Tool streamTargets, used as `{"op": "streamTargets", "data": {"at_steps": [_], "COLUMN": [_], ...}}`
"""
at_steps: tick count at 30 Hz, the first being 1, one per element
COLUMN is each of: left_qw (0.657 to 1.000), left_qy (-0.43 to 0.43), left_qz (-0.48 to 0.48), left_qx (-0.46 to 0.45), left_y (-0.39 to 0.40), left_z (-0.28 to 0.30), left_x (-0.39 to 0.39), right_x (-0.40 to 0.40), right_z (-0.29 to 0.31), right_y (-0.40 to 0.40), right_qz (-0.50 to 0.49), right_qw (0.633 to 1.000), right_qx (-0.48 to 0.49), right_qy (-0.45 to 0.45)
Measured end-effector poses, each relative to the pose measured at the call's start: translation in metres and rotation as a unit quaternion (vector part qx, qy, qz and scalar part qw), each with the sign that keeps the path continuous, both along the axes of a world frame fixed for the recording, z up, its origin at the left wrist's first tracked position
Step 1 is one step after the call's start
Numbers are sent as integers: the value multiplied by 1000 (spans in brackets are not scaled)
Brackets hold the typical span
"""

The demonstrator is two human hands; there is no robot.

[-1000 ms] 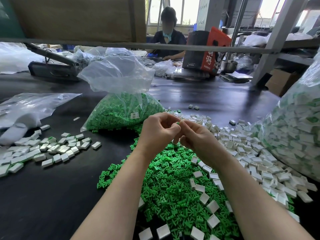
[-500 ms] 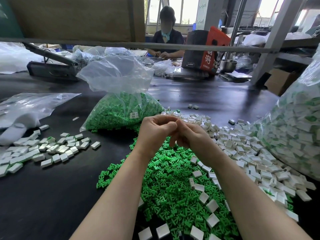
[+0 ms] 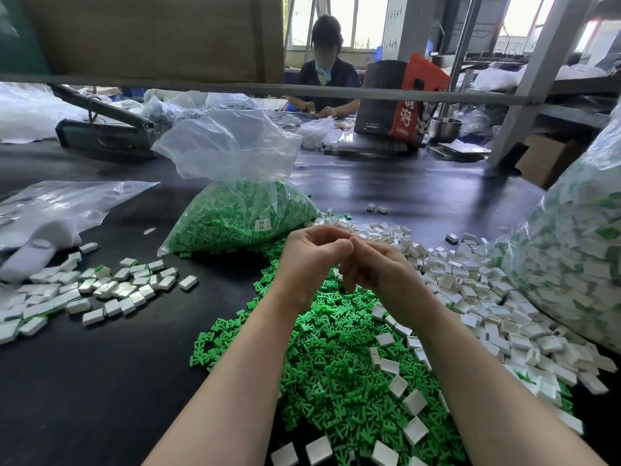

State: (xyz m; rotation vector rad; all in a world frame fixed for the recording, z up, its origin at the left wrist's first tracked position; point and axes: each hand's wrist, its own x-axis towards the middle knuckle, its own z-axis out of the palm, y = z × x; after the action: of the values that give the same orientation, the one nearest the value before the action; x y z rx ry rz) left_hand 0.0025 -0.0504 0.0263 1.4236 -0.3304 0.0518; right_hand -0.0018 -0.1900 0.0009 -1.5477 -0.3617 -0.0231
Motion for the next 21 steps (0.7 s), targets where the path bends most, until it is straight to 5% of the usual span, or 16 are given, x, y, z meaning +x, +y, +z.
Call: {"op": "streamTargets", "data": {"at_steps": [21], "left_qw": [998], "left_qy": [63], "left_qz": [-6], "left_qx": [-23], "left_y": [3], "left_z": [2], "left_x": [2], "right_x": [2], "right_z": [-2], "right_y": [5], "right_qz": [-29], "right_qw": [998], "right_qx": [-17], "right_qy": [-43]}}
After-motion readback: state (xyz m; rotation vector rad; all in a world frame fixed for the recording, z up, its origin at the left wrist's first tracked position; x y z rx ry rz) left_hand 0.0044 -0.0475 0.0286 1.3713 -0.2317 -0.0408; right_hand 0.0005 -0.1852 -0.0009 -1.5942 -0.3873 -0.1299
